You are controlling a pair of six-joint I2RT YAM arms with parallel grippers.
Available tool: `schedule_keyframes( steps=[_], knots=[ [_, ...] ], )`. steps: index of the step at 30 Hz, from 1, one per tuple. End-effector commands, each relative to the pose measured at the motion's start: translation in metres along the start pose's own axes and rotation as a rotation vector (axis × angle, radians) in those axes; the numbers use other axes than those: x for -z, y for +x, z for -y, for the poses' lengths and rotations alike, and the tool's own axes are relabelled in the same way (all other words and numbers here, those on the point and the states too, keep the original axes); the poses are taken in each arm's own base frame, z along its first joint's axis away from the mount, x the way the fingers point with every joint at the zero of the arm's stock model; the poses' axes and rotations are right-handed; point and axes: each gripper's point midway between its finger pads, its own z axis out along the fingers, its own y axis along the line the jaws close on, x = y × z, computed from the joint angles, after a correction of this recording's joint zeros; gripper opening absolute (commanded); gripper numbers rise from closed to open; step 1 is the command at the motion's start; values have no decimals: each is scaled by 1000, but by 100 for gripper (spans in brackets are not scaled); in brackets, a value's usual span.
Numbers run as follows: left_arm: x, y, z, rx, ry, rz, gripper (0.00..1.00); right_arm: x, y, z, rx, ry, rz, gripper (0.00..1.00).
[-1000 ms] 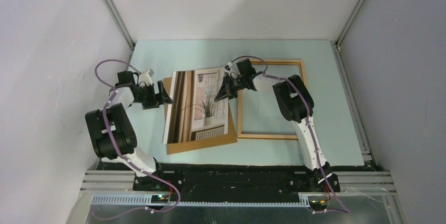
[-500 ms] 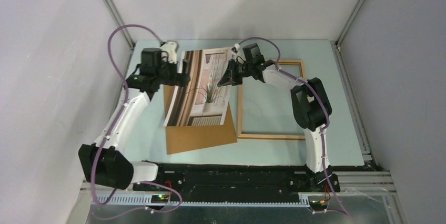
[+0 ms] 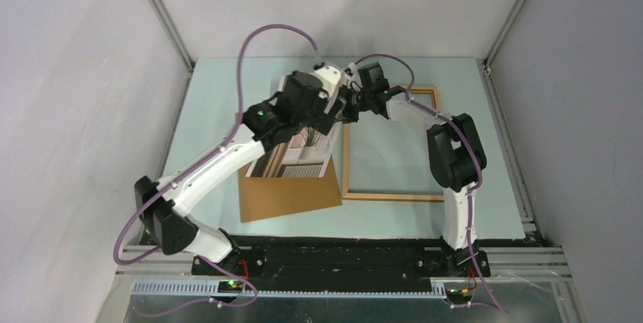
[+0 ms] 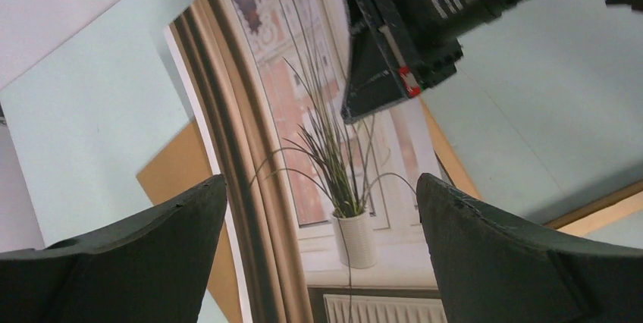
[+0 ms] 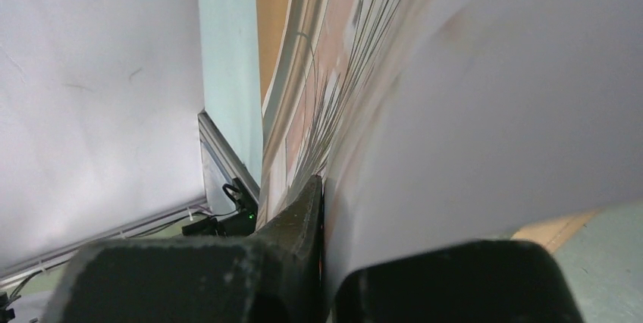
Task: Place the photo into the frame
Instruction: Pick up the photo at the center of the board.
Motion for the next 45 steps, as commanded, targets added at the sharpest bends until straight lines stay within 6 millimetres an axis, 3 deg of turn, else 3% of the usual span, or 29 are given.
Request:
schedule_keyframes(
  steps=[1,10,16,24,38,45],
  knots=[
    [-6,-4,13,-87,-69,-15,100,30,-21,-26,27,-55,80,8],
    [-30,1,69,-211,-41,-54,100,38,-29,-17,-30,-68,100,8],
    [-42,10,95,-287,-40,-78,100,39,-30,-9,-51,-65,105,8],
    [-66,30,99,-376,-84,-141,92,43,-30,-9,-54,-69,112,9],
    [-86,48,96,-476,-135,-200,56,47,-30,-10,-49,-69,121,11],
    [-92,57,90,-472,-134,-227,43,50,-30,-13,-45,-76,127,12]
  ],
)
